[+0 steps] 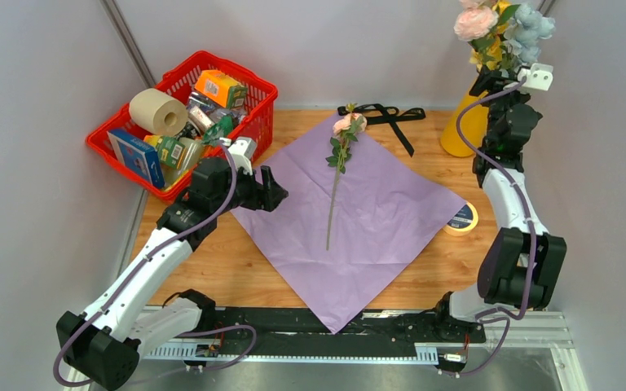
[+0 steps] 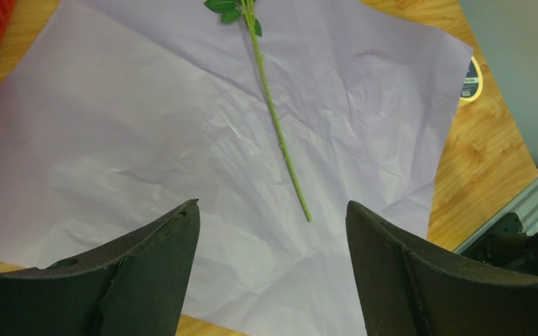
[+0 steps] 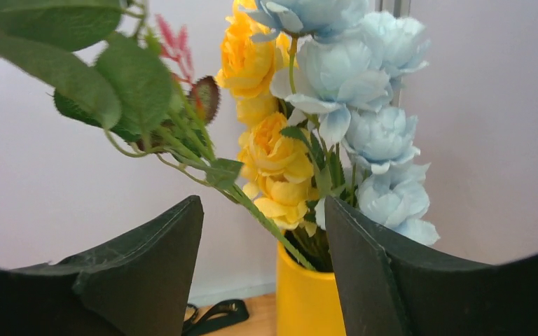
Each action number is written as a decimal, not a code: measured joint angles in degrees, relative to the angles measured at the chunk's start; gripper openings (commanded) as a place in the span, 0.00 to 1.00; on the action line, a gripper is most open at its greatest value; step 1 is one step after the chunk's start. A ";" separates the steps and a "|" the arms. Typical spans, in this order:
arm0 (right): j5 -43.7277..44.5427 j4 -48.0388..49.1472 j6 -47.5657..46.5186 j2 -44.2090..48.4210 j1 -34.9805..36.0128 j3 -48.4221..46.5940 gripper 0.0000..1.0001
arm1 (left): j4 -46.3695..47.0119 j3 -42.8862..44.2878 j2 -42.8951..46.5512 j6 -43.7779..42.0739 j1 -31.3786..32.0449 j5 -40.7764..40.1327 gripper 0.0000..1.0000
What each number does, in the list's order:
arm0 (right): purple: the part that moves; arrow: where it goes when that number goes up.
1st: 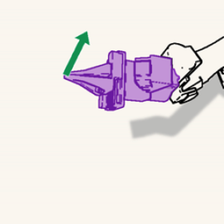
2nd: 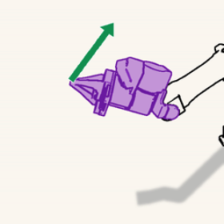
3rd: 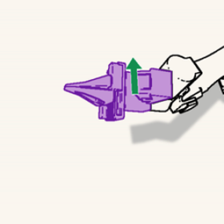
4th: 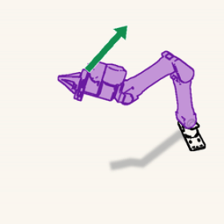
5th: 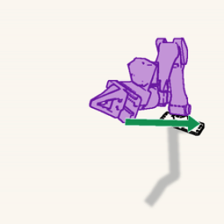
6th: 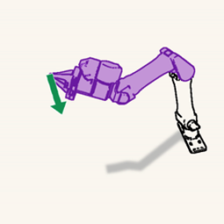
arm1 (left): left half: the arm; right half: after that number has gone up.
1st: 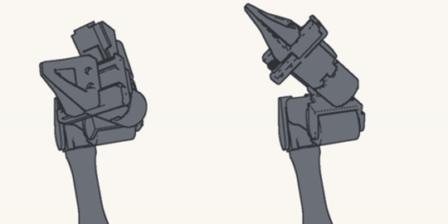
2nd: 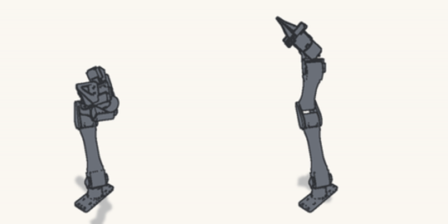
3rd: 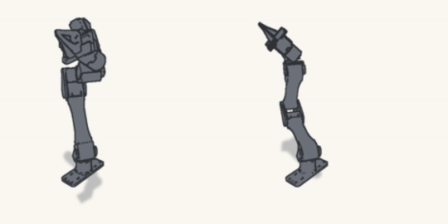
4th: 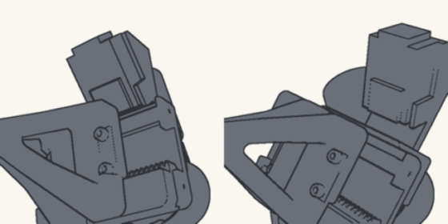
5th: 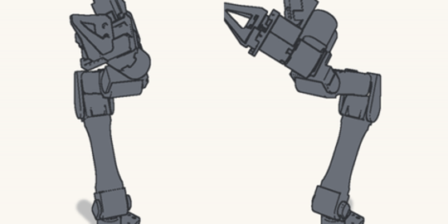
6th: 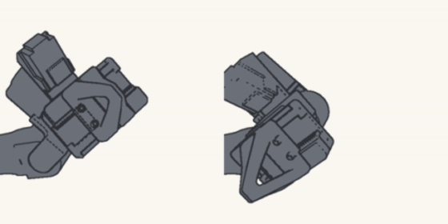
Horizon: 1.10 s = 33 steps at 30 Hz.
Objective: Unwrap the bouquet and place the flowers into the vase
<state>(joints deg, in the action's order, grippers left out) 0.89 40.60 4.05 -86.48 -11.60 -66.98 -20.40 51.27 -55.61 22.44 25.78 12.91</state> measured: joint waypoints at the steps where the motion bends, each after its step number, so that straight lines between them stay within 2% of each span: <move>1: 0.00 -2.25 0.66 0.94 0.13 0.00 0.69 | 0.00 0.00 0.00 0.00 0.00 0.04 0.84; 7: -3.30 -16.22 1.64 2.93 0.81 -1.03 0.73 | 0.00 0.00 0.00 0.00 0.00 0.07 0.84; 12: -5.73 -22.84 -0.59 3.39 2.62 -4.07 0.73 | 0.00 0.00 0.02 0.02 0.00 0.07 0.84; 17: -8.92 -24.26 -6.23 3.37 4.94 -9.62 0.76 | 0.00 0.00 0.02 0.00 0.00 0.07 0.84; 23: -9.33 -21.86 -19.61 1.25 10.05 -15.98 0.86 | 0.00 0.00 0.13 0.02 0.00 0.07 0.84; 29: -8.17 -20.48 -33.46 -8.72 14.38 -25.83 0.88 | 0.02 0.00 0.15 0.00 0.00 0.07 0.84; 33: -6.08 -19.67 -40.09 -14.40 15.56 -28.52 0.87 | 0.02 0.00 0.15 0.02 0.00 0.04 0.84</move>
<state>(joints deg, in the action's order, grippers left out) -5.19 20.93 -36.03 -100.88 3.97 -95.50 -20.38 51.27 -55.46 22.46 25.78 12.95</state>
